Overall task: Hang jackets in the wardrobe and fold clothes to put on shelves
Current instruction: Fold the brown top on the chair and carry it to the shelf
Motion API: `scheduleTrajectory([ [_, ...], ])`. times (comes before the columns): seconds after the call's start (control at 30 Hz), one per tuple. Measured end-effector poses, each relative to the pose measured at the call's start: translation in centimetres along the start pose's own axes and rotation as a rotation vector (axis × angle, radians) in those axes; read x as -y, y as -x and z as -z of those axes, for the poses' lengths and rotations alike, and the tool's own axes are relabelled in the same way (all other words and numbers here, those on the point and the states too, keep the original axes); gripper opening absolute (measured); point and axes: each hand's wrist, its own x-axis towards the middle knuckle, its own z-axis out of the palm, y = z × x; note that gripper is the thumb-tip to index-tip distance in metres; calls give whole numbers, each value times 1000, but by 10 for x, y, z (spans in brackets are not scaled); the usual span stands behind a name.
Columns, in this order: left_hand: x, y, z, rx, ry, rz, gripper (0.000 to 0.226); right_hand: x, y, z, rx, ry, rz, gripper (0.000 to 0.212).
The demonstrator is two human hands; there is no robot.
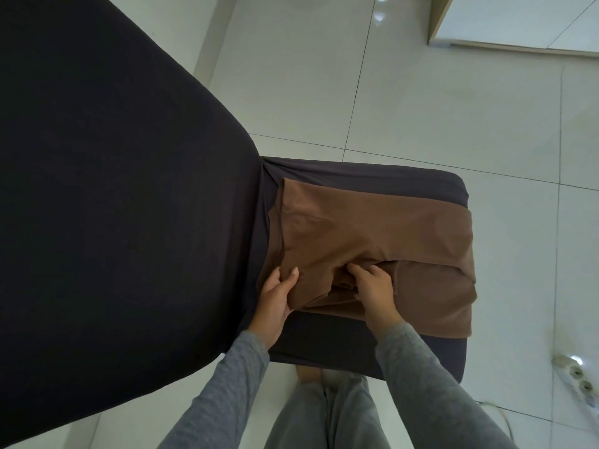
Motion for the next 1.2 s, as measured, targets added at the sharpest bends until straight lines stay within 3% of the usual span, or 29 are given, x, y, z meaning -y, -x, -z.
scheduleTrajectory([
  [0.17,14,5,10,-29,-45,53,17,-12,20,8,-127,-137,126,19],
  [0.43,27,12,18,-123,10,146,13,-45,39,22,-55,-240,90,11],
  [0.57,11,4,6,-145,136,88,22,-29,38,25,-116,-271,207,24],
  [0.67,-8,-6,-6,-187,160,17,9,-5,32,21,-147,-355,220,30],
  [0.93,-59,-43,-54,-261,269,-76,15,63,-1,3,-76,-617,171,15],
  [1.03,-54,-59,-55,-201,0,-173,31,62,-8,3,-146,-310,287,18],
  [1.13,-40,-66,-41,-128,-608,-443,38,47,-9,13,-334,30,497,11],
  [1.2,-30,-70,-28,-16,-1061,-624,45,35,-12,25,-443,62,495,13],
])
